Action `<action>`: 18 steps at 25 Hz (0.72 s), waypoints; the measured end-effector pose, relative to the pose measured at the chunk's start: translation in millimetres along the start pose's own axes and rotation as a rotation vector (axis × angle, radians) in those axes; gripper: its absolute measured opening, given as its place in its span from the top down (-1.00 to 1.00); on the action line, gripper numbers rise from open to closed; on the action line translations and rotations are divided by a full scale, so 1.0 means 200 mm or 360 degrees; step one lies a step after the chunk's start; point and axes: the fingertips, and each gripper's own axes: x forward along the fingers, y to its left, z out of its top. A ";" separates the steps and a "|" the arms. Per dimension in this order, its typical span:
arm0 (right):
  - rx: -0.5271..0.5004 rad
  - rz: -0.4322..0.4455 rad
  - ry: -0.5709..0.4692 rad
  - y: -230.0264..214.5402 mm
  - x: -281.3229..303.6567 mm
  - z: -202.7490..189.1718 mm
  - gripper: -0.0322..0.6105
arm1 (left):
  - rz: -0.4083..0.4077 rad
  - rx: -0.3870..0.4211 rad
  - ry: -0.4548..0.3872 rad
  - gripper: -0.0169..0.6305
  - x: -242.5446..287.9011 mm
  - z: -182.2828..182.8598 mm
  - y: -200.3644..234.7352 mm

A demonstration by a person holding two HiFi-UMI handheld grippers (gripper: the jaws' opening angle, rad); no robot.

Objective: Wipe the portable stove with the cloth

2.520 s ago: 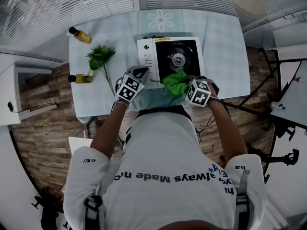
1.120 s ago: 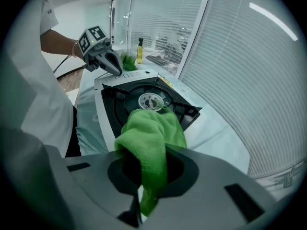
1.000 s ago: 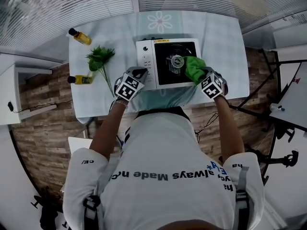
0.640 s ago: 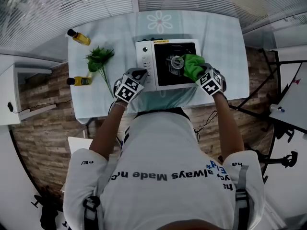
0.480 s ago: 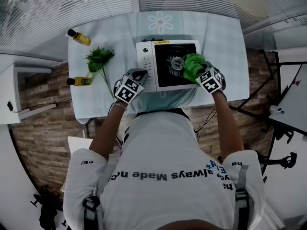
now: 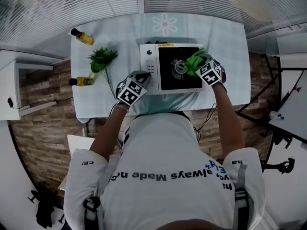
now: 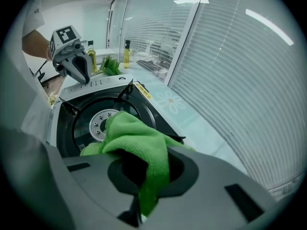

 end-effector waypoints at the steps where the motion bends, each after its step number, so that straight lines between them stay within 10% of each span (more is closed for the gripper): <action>1: -0.0003 0.0004 0.0001 0.00 0.00 0.00 0.83 | -0.0002 -0.0001 0.0001 0.91 0.00 0.00 0.00; 18: -0.0117 -0.0207 -0.0123 -0.24 -0.18 0.33 0.83 | -0.0006 -0.0014 -0.0016 0.91 0.00 0.00 0.00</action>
